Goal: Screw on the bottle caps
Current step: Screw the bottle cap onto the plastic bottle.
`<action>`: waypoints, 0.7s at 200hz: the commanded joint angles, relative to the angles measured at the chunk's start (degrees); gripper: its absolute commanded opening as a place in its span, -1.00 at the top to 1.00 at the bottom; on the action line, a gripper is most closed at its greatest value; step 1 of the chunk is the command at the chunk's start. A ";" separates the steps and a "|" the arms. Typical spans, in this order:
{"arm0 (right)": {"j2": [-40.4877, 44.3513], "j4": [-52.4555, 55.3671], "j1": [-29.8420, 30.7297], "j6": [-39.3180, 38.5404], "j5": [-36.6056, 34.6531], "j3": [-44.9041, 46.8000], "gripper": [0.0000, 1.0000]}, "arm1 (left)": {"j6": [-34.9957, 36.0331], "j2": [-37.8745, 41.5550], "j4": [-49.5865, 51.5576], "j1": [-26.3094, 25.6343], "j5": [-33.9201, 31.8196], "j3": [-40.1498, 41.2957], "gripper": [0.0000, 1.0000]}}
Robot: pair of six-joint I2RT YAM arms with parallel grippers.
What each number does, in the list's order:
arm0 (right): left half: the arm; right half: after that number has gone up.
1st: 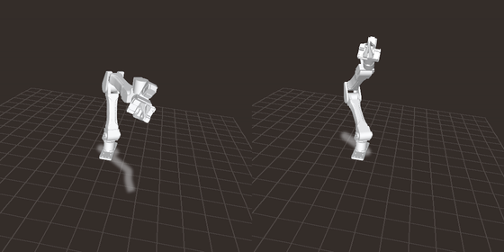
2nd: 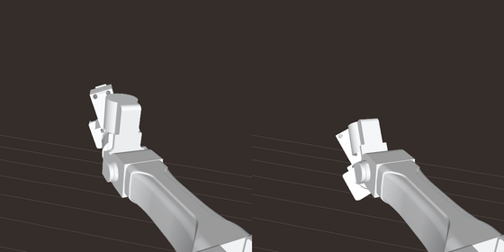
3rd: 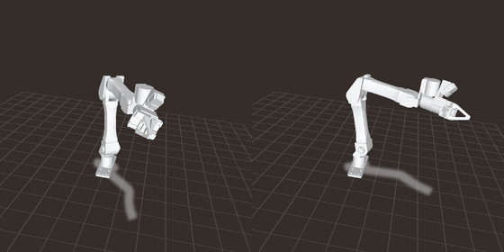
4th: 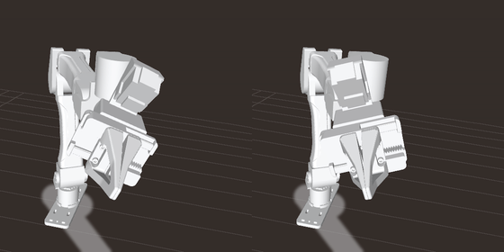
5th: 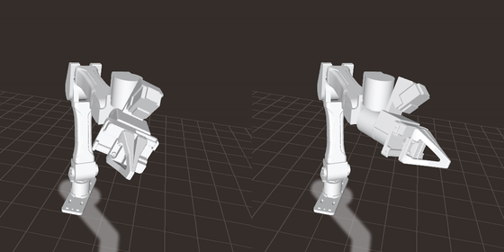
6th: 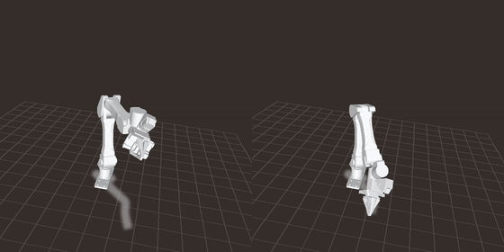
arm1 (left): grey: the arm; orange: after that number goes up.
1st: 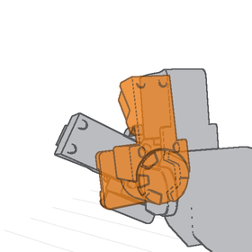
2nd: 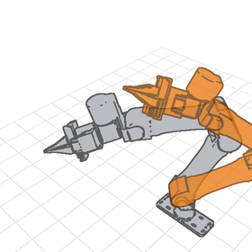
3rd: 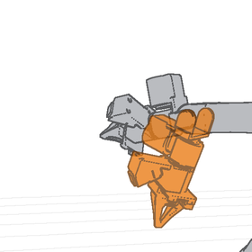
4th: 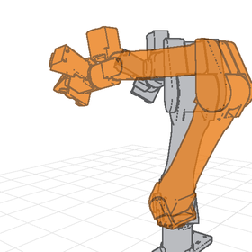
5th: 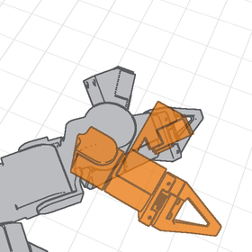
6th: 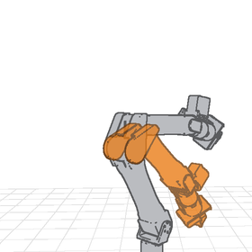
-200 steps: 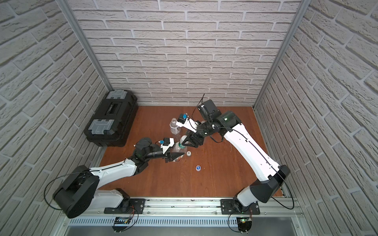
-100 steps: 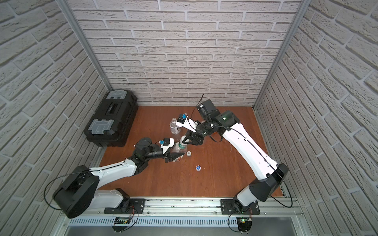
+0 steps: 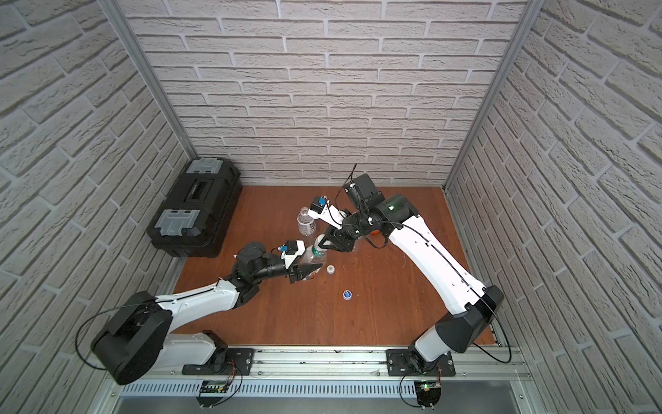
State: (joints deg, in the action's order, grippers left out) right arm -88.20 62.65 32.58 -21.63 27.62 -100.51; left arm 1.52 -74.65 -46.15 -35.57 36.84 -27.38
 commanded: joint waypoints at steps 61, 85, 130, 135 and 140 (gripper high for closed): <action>0.90 -9.47 2.35 19.06 -6.51 7.08 0.16 | 2.35 4.25 -6.17 -3.06 -15.83 0.70 -0.02; 1.87 -13.69 3.09 25.28 -9.93 9.45 0.09 | 2.52 4.11 -6.23 -2.98 -17.77 0.74 -0.02; 4.93 -20.97 4.95 40.26 -18.54 14.49 0.08 | 2.43 3.76 -7.30 -3.60 -21.65 1.70 -0.02; 5.15 -21.32 5.31 41.88 -19.84 14.67 0.08 | 2.44 3.75 -7.21 -3.62 -21.81 1.86 -0.02; 5.47 -21.69 5.66 43.47 -20.84 15.09 0.08 | 2.52 3.63 -7.26 -3.63 -21.89 1.95 -0.02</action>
State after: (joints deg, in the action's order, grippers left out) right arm -84.40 43.03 36.12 11.00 14.83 -87.74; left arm 4.32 -72.79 -43.94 -38.68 17.58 -25.39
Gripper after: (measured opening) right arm 0.459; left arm 0.521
